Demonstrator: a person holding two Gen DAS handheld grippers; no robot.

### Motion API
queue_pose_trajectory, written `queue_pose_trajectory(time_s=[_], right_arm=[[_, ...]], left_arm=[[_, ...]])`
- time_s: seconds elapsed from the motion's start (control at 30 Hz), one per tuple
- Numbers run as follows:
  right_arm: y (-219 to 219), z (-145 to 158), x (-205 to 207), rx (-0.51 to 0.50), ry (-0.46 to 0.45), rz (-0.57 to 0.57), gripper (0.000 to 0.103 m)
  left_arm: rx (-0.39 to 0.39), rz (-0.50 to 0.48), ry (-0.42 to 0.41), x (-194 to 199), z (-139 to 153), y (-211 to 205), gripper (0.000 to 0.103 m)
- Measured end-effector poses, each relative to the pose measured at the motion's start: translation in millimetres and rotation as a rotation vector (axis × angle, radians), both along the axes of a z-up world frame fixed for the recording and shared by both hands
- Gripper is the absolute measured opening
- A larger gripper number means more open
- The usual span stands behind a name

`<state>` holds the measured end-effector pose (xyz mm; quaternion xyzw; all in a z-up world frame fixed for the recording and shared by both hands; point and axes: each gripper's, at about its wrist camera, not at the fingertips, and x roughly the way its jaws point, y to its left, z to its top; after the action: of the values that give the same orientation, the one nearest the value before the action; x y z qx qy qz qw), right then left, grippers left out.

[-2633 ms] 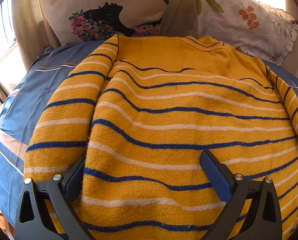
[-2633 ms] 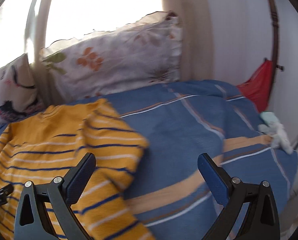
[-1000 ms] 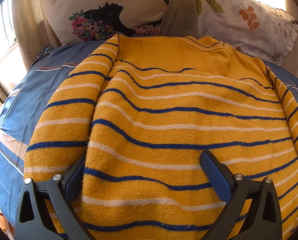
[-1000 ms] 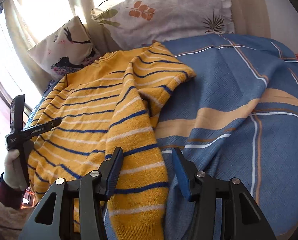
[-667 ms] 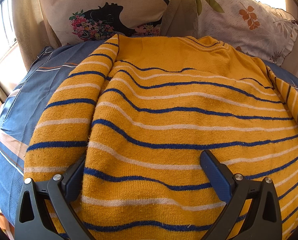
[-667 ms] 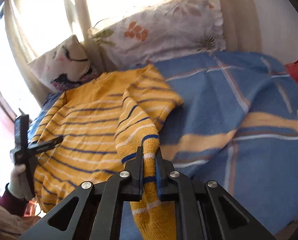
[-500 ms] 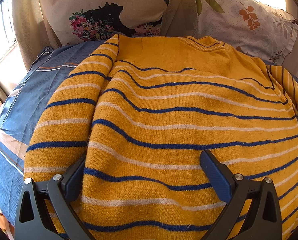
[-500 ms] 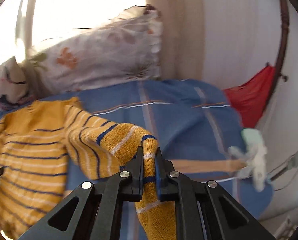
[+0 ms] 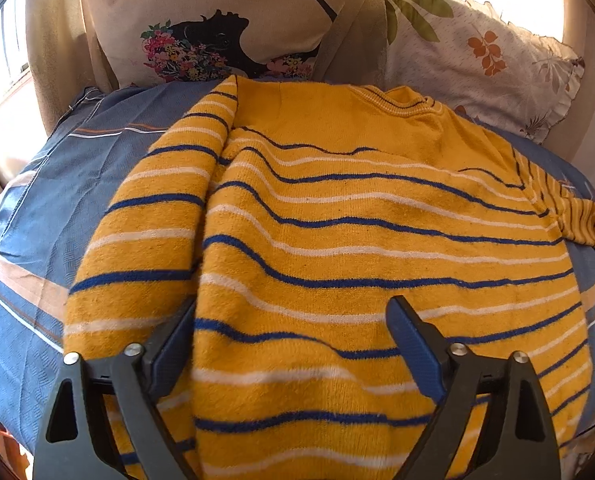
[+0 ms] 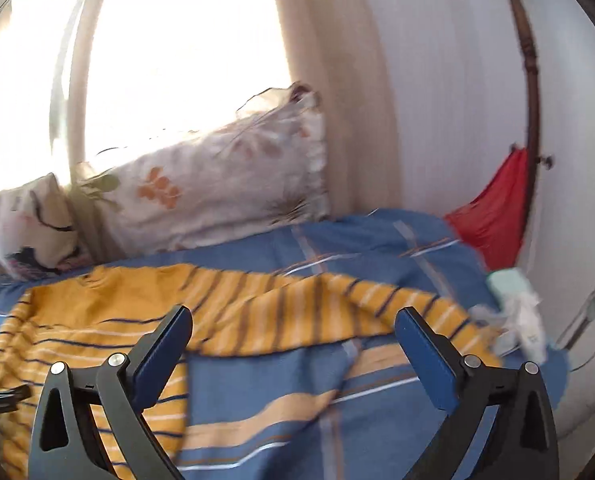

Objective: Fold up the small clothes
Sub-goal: 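Grasp a sleeve cuff with the right gripper and pull it straight outward, then grasp the cuff of the other sleeve with the left gripper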

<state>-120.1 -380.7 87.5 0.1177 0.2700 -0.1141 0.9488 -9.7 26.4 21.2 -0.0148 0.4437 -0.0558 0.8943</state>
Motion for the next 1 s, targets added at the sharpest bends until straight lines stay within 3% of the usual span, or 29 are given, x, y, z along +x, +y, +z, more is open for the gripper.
queue_pose_trajectory(time_s=[0.1, 0.2, 0.33, 0.47, 0.53, 0.57, 0.6, 0.67, 0.8, 0.9, 1.0], right_arm=[[30, -9, 12, 0.146, 0.001, 0.151, 0.097], [74, -16, 24, 0.13, 0.014, 0.237, 0.097], [116, -38, 37, 0.146, 0.074, 0.328, 0.097], [134, -61, 47, 0.203, 0.141, 0.371, 0.097], [138, -66, 48, 0.202, 0.156, 0.375, 0.097], [139, -67, 48, 0.195, 0.161, 0.373, 0.097], [140, -68, 48, 0.186, 0.165, 0.37, 0.097], [140, -68, 46, 0.167, 0.17, 0.36, 0.097], [135, -65, 41, 0.129, 0.171, 0.338, 0.097], [134, -67, 44, 0.123, 0.18, 0.326, 0.097], [136, -70, 50, 0.134, 0.193, 0.317, 0.097]], left_arm=[[-0.032, 0.029, -0.063, -20, 27, 31, 0.087], [0.03, 0.078, -0.107, -34, 42, 62, 0.087], [0.056, 0.098, -0.044, -40, 30, 88, 0.087], [0.076, 0.028, -0.014, -46, 14, 78, 0.086], [0.08, -0.013, 0.007, -42, 7, 73, 0.049], [0.056, -0.022, 0.046, -35, 3, 75, 0.005], [0.0, -0.018, 0.083, -29, 1, 82, 0.007], [-0.067, 0.029, 0.064, -20, 9, 105, 0.007], [0.034, 0.297, -0.028, 9, 38, 181, 0.007], [0.019, 0.466, -0.055, 39, 44, 249, 0.014], [0.022, 0.571, -0.041, 55, 44, 287, 0.017]])
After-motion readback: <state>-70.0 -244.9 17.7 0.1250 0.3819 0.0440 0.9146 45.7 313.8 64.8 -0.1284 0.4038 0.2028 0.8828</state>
